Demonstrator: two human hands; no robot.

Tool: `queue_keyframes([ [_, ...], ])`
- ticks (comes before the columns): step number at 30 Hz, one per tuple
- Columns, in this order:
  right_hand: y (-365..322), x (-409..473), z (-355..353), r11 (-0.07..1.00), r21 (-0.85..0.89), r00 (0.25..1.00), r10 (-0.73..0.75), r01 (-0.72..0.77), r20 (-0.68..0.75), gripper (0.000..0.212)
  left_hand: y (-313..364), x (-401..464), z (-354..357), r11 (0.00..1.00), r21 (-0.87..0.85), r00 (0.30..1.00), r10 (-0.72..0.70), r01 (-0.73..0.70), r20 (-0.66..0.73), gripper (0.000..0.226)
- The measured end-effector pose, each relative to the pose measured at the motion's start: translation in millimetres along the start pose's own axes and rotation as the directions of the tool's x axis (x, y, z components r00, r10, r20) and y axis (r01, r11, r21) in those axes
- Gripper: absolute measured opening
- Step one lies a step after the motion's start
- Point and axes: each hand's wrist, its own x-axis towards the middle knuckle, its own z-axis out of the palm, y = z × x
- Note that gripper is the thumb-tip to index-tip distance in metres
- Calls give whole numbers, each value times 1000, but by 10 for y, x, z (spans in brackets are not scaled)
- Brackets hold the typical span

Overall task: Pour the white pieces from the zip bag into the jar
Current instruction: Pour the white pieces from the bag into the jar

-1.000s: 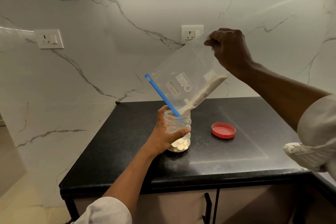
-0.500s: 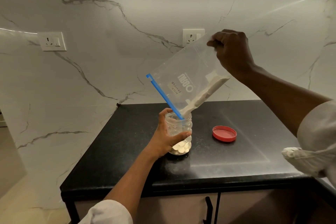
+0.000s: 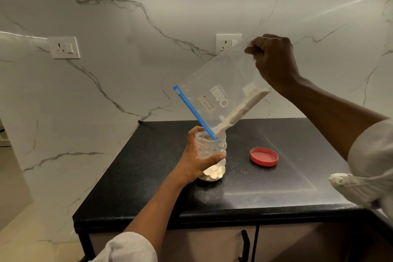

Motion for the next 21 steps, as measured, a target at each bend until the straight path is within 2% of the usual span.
queue_keyframes([
  [3, -25, -23, 18, 999, -12, 998, -36, 36, 60, 20, 1, 3, 9, 1000, -2, 1000, 5, -5, 2, 92],
  [6, -11, -18, 22, 1000, 2, 1000, -7, 7, 7, 20, 3, 12, 13, 1000, -3, 1000, 6, -6, 4, 94],
  [15, 2, -15, 21, 1000, 14, 998, 6, -7, 56, 18, 12, -3, 8, 1000, 21, 1000, 22, -22, 2, 91],
  [19, -3, 6, 18, 1000, 16, 1000, 16, -16, 6, 18, 13, -2, 9, 1000, 3, 1000, 21, -21, 4, 91],
  [21, -18, 10, 23, 1000, 10, 999, -3, 2, 37, 18, 9, -8, 6, 1000, 4, 1000, 14, -15, 1, 92],
])
